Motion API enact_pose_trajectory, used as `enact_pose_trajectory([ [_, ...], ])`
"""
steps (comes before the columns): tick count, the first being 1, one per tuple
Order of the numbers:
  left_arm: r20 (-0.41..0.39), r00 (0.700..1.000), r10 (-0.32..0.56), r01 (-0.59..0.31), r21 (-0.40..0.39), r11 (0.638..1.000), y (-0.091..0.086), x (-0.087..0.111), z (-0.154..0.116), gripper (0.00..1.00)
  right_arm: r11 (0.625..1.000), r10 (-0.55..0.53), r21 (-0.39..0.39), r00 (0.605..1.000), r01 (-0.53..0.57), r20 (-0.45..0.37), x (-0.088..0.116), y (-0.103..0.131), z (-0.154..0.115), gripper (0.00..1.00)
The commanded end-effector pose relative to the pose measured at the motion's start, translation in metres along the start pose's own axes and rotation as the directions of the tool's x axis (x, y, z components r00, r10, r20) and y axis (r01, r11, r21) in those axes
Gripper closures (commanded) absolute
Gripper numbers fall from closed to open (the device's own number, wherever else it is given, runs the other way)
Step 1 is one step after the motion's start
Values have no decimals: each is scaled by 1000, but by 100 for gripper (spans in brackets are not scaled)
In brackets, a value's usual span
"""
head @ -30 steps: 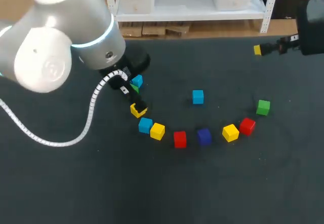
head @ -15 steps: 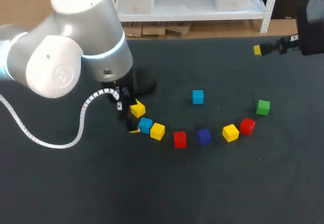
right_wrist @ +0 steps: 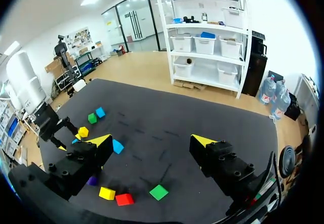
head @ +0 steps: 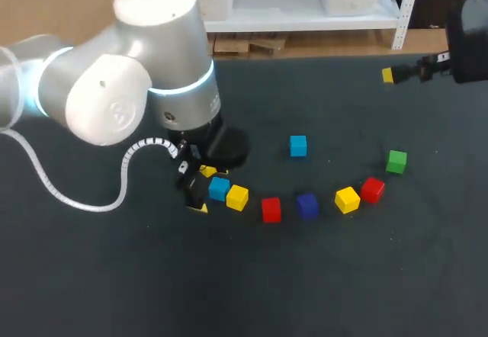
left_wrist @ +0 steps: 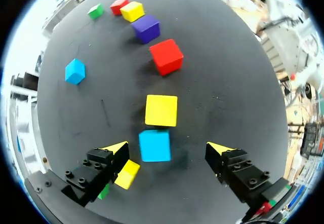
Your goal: Place the blue cubes, place green cubes on the blue cubes, place the yellow cubes on the green cubes, then place the red cubes on the yellow cubes, and place purple cube on the red cubes.
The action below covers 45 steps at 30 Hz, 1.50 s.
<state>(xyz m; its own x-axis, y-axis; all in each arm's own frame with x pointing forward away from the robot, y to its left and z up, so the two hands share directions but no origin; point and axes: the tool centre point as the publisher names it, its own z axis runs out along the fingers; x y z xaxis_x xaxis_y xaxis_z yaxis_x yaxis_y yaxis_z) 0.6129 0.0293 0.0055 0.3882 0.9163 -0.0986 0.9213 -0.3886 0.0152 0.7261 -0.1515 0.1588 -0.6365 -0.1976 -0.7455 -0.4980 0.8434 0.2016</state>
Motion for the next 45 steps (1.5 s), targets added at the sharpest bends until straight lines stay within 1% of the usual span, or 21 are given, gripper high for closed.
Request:
enact_pose_trajectory([
  [1,7,1000,-15,14,50,999,14,-1,5,0,1000,0,8,1000,0,0,1,2,-1,0],
  [2,13,1000,-19,18,53,998,15,-1,5,0,1000,0,8,1000,0,0,1,2,-1,0],
  [4,21,999,-32,30,63,998,16,-2,4,17,1000,0,8,1000,0,0,1,2,-1,0],
  [6,19,999,-37,36,67,997,16,-3,4,18,1000,0,8,1000,0,0,1,2,-1,0],
  [8,16,999,-51,50,74,996,16,-4,5,25,1000,0,8,1000,0,0,1,2,-1,0],
  [10,15,998,-61,60,75,995,14,-4,7,36,1000,0,8,1000,0,0,1,2,-1,0],
  [11,13,998,-68,67,75,995,14,-4,8,43,1000,0,8,1000,0,0,1,2,-1,0],
  [14,6,996,-93,93,70,993,14,-3,10,55,1000,0,8,1000,0,0,1,2,-1,0],
  [15,5,995,-98,97,68,993,14,-3,11,61,1000,0,8,1000,0,0,1,2,-1,0],
  [16,3,995,-104,104,62,993,15,-3,11,77,1000,0,8,1000,0,0,1,2,-1,0],
  [17,3,994,-112,112,59,992,15,-3,12,91,1000,0,8,1000,0,0,1,2,-1,0],
  [18,2,993,-115,115,57,992,16,-4,11,100,1000,0,8,1000,0,0,1,2,-1,0],
  [21,-13,990,-138,139,43,989,21,-2,7,100,1000,0,8,1000,0,0,1,2,-1,0],
  [23,-26,985,-170,170,36,985,27,0,2,100,1000,0,8,1000,0,0,1,2,-1,0],
  [25,-34,977,-210,211,27,977,36,1,-5,100,1000,0,8,1000,0,0,1,2,-1,0],
  [27,-62,967,-245,246,4,969,47,3,-12,100,1000,0,8,1000,0,0,1,2,-1,0],
  [29,-77,957,-279,281,17,960,59,3,-20,100,1000,0,8,1000,0,0,1,2,-1,0],
  [30,-79,956,-282,283,-3,959,64,1,-24,100,1000,0,8,1000,0,0,1,2,-1,0],
  [31,-68,951,-302,303,8,953,69,0,-29,100,1000,0,8,1000,0,0,1,2,-1,0],
  [35,-61,950,-307,309,30,951,84,-8,-37,100,1000,0,8,1000,0,0,1,2,-1,0],
  [45,-50,967,-252,253,21,967,121,-22,-26,100,1000,0,8,1000,0,0,1,2,-1,0],
])
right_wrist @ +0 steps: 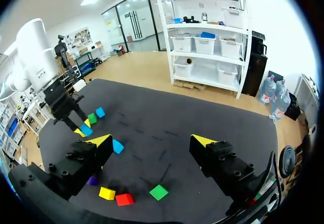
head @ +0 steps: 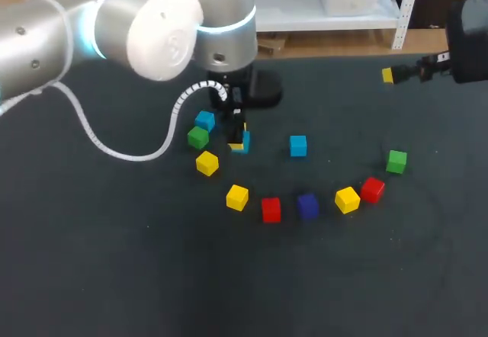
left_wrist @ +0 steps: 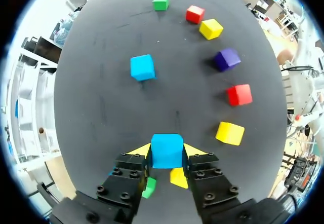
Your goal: Place the blue cubes, place green cubes on the blue cubes, place the yellow cubes on the green cubes, then place the red cubes on the yellow cubes, and place purple cube on the red cubes.
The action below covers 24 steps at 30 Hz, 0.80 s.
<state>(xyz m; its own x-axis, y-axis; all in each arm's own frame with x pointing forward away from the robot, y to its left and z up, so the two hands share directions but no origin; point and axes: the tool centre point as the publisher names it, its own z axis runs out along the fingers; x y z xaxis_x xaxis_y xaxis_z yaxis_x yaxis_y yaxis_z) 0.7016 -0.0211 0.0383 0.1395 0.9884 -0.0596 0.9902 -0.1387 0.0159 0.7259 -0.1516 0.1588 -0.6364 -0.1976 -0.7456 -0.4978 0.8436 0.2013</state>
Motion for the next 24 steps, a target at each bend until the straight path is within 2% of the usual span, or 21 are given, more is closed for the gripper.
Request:
enact_pose_trajectory([
  [1,-12,1000,7,-7,45,999,19,-14,5,100,1000,0,8,1000,0,0,0,2,-1,0],
  [6,-45,999,12,-9,50,999,28,-27,10,100,1000,0,8,1000,0,0,0,2,-1,0],
  [9,-67,997,-25,30,77,997,30,-33,13,100,1000,0,8,1000,0,0,0,2,-1,0],
  [11,-55,997,-56,62,112,992,29,-37,13,100,1000,0,8,1000,0,0,0,2,-1,0],
  [24,-21,994,-108,110,122,986,37,-56,31,100,1000,0,8,1000,0,0,0,2,-1,0],
])
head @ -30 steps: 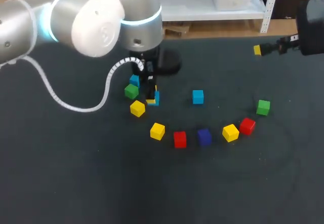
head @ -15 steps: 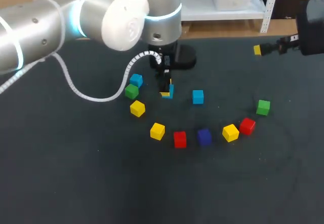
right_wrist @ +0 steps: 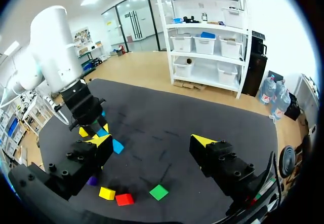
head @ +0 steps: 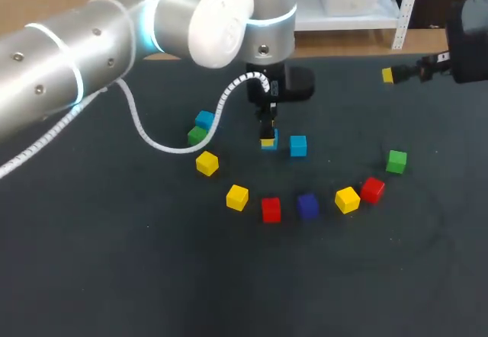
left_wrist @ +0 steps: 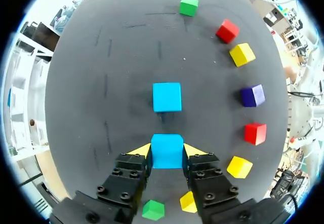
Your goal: Place the blue cubes, place green cubes on the blue cubes, place the yellow cubes on the green cubes, then place the red cubes on the yellow cubes, and place purple cube on the red cubes.
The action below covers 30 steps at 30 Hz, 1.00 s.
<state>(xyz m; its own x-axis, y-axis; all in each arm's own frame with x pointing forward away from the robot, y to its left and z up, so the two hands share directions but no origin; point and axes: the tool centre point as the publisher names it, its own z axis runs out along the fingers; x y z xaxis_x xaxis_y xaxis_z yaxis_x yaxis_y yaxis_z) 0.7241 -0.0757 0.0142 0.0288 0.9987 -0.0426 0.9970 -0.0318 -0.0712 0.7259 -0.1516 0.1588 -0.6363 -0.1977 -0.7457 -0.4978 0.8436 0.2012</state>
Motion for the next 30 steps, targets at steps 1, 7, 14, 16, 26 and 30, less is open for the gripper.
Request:
enact_pose_trajectory([
  [1,0,1000,3,-3,42,999,7,-9,4,100,1000,0,8,1000,0,0,0,2,-1,0],
  [7,-3,1000,9,-9,57,998,4,-16,7,100,1000,0,8,1000,0,0,0,2,-1,0],
  [14,-8,999,-48,49,99,994,-1,-19,11,100,1000,0,8,1000,0,0,0,2,-1,0],
  [16,-5,999,-51,51,99,994,-3,-19,13,100,1000,0,8,1000,0,0,0,2,-1,0],
  [26,15,998,-61,58,114,992,-1,-20,18,100,1000,0,8,1000,0,0,0,2,-1,0],
  [30,26,998,-60,57,112,992,1,-18,18,100,1000,0,8,1000,0,0,0,2,-1,0],
])
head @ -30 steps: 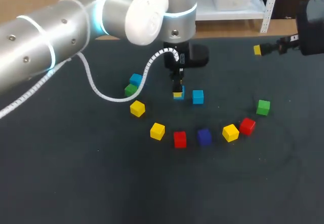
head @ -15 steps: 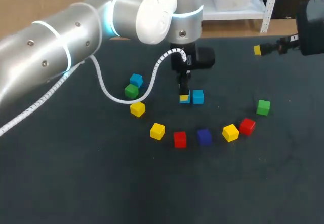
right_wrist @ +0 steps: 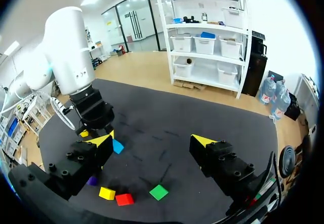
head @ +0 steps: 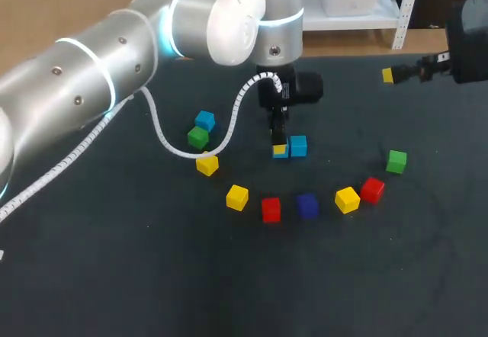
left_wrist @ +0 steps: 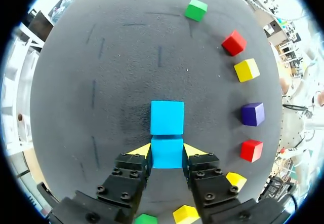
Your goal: Place the blue cubes, place green cubes on the blue cubes, place the yellow cubes on the green cubes, then place the red cubes on the yellow cubes, and place purple cube on the red cubes.
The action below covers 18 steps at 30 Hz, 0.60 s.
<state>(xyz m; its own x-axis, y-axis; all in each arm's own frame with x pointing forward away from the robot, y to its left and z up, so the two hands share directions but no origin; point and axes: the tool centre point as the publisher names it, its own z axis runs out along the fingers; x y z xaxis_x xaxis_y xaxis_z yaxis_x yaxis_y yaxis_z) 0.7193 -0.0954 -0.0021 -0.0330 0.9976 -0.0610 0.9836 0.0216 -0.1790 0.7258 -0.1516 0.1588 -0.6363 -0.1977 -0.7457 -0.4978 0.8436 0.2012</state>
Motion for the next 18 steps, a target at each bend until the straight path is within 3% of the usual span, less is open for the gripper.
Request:
enact_pose_trajectory([
  [1,4,1000,-1,1,6,1000,5,1,0,100,1000,0,8,1000,0,0,0,2,-1,0],
  [18,29,999,21,-21,15,1000,1,2,2,96,1000,0,8,1000,0,0,0,2,-1,0],
])
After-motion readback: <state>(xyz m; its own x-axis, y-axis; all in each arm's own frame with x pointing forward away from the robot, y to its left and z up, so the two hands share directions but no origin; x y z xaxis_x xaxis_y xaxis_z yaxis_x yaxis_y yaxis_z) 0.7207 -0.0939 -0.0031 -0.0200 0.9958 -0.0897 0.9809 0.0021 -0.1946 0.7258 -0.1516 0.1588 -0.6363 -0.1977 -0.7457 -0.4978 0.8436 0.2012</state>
